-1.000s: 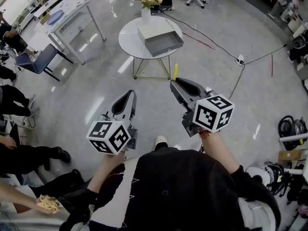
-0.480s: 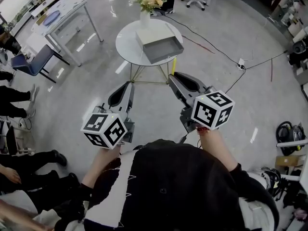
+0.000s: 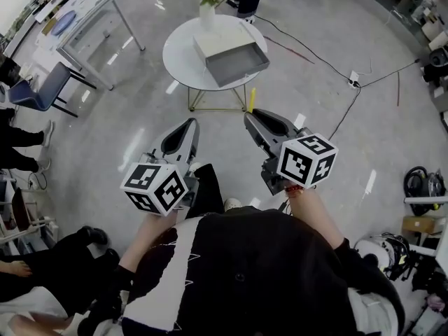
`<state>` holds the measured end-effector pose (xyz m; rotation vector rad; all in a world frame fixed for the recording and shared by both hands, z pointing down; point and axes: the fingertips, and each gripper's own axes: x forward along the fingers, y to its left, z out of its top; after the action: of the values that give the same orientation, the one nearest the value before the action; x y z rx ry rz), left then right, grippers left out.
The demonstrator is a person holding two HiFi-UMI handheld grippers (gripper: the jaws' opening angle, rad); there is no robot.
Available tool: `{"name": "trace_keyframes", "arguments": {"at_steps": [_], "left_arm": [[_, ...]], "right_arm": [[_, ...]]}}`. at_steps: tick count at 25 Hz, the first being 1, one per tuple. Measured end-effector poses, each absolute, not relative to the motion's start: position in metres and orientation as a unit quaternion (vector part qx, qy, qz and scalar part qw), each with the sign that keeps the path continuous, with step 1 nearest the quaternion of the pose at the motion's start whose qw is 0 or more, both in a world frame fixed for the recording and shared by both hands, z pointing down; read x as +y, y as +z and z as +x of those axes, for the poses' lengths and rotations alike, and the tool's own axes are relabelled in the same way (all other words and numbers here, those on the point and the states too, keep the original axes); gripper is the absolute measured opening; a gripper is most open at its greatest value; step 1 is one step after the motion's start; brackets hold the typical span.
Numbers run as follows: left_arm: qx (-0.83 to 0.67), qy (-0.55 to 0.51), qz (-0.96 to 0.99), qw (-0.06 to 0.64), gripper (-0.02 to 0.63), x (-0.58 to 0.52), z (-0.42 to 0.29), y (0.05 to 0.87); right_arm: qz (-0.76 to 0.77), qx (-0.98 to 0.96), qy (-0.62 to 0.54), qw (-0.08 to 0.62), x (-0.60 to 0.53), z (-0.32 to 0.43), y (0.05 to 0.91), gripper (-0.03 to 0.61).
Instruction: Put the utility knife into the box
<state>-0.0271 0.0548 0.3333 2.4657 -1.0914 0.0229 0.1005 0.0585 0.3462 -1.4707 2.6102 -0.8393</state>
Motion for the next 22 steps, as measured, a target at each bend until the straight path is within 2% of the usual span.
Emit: {"name": "trace_keyframes", "arguments": {"at_steps": [9, 22], "left_arm": [[-0.365, 0.010, 0.903, 0.226, 0.011, -0.028, -0.019, 0.336], [-0.336, 0.011, 0.916, 0.221, 0.011, -0.156, -0.046, 0.319]], "right_arm": [[-0.500, 0.821, -0.275, 0.004, -0.013, 0.105, 0.353, 0.067], [-0.538, 0.798, -0.271, 0.022, -0.131, 0.091, 0.341, 0.067]]}}
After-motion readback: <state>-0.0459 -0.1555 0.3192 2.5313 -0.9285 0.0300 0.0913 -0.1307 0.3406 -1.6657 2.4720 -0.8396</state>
